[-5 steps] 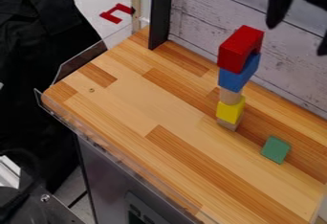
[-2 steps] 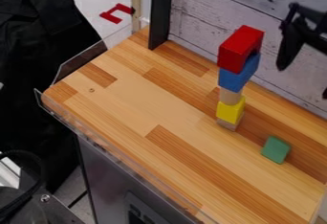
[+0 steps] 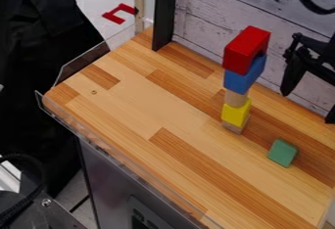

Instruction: Pick the green box and place it ontop the red arch

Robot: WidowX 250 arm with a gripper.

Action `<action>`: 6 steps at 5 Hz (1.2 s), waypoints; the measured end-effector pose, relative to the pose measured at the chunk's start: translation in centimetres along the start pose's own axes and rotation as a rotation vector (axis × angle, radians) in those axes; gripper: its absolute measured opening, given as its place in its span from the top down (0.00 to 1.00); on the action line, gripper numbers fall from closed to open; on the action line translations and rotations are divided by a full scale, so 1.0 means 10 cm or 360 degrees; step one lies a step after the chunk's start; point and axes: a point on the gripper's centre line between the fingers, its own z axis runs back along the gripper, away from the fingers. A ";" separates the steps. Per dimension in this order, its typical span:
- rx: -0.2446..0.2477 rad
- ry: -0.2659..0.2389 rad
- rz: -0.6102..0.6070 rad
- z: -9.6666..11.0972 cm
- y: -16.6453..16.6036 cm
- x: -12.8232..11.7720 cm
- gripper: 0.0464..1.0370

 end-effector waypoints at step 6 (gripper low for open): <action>-0.0103 0.0178 0.0080 -0.51 0.10 -0.03 0.04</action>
